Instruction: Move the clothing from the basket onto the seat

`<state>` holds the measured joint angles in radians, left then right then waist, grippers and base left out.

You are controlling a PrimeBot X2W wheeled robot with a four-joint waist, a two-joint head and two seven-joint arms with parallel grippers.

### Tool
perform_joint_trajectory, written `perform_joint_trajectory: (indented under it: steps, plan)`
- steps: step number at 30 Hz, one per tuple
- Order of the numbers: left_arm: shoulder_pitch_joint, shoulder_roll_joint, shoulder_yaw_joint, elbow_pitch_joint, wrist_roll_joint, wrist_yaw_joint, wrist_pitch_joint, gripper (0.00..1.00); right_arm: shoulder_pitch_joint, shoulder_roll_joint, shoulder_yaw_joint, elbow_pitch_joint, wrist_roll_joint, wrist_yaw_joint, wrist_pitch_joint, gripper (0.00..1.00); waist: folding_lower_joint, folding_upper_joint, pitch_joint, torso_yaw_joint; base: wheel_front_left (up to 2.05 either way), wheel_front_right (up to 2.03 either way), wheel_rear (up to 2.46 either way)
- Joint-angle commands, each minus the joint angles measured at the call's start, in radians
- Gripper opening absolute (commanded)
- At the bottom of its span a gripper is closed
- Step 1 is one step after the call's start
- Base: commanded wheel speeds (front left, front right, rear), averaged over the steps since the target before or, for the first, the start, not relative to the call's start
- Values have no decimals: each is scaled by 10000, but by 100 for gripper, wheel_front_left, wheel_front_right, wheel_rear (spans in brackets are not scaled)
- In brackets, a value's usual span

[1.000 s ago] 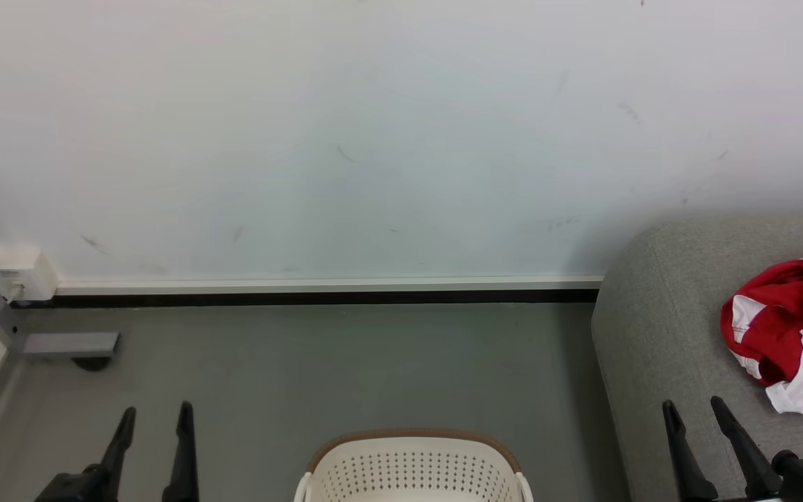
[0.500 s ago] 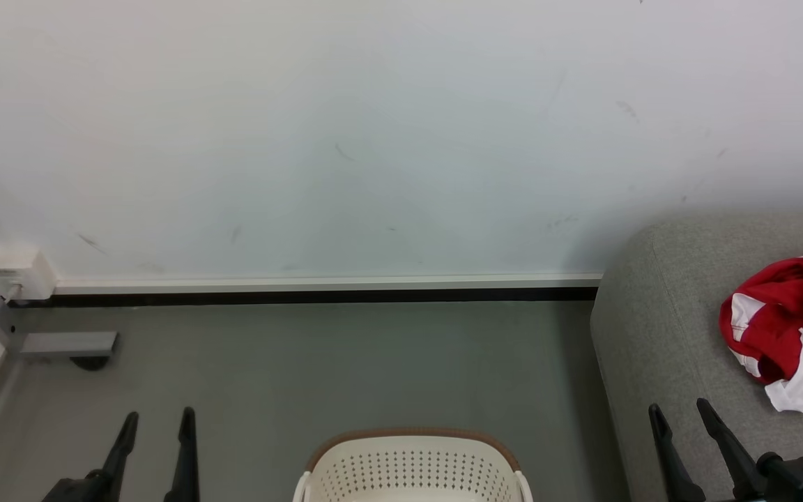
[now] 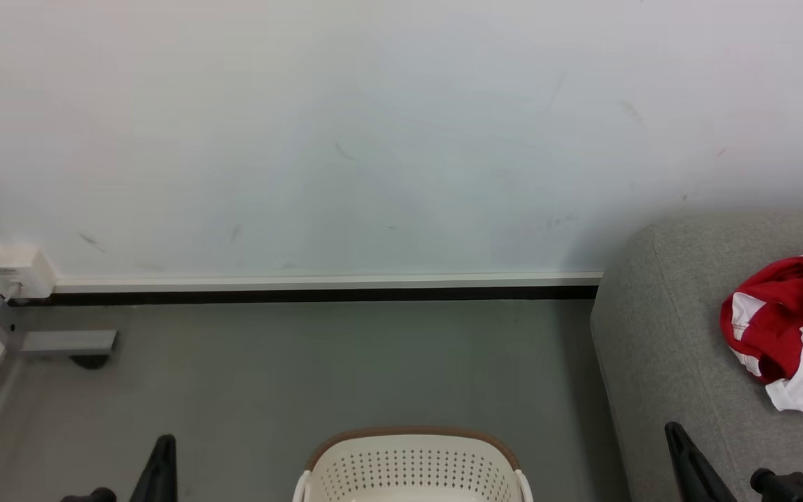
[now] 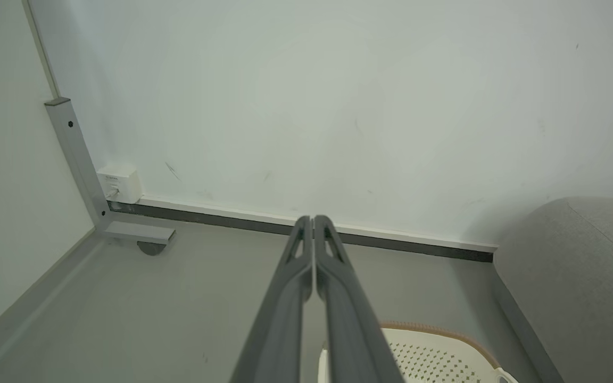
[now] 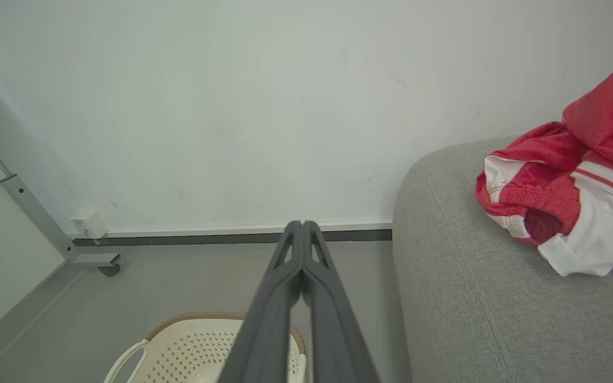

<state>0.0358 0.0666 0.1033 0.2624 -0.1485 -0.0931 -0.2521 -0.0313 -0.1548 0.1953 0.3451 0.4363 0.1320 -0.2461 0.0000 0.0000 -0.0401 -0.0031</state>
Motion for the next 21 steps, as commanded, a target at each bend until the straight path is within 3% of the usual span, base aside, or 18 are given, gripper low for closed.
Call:
perform_joint_trajectory:
  steps: [1,21]
  plan:
    - [-230,42,132,-49,-403,-16,143,0,-140,-36,-125,-165,364,-1,63,0,0,0,4,1,0,0,0]
    - [-520,-7,61,-312,-4132,50,1002,0,-403,212,-884,-349,3339,-4,963,0,0,0,64,5,0,0,0]
